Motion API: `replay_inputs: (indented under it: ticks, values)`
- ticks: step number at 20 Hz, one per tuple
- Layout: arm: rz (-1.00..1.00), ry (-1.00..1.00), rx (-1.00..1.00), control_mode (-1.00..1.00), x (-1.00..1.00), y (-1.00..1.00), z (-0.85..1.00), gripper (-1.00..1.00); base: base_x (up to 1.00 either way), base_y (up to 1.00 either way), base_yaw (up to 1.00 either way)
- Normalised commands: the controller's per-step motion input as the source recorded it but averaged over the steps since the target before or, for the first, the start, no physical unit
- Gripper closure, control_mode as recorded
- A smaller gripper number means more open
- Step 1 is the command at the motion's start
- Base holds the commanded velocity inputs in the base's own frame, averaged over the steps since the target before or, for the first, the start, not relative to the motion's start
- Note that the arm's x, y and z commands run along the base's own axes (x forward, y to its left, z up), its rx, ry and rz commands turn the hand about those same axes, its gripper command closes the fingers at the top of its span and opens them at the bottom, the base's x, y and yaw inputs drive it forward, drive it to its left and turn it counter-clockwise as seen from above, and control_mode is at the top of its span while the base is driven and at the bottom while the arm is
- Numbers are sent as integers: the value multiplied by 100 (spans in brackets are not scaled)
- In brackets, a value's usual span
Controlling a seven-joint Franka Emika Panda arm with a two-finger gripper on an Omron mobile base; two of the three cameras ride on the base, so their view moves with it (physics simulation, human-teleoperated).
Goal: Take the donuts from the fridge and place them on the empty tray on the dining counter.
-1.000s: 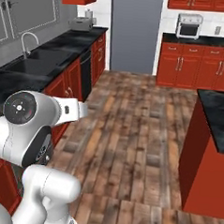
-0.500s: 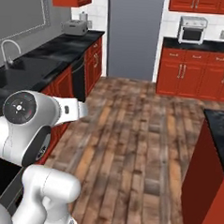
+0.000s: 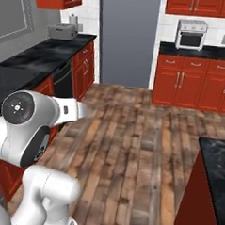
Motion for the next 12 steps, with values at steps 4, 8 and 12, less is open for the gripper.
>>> replay_inputs:
  ticks: [4, 8, 12]
  values:
    - [0, 0, 0, 100, 0, 0, 0, -100, 100, -56, -6]
    - [0, 0, 0, 100, 0, 0, 0, -100, 100, -45, -11]
    - [0, 0, 0, 100, 0, 0, 0, -100, 100, -40, -14]
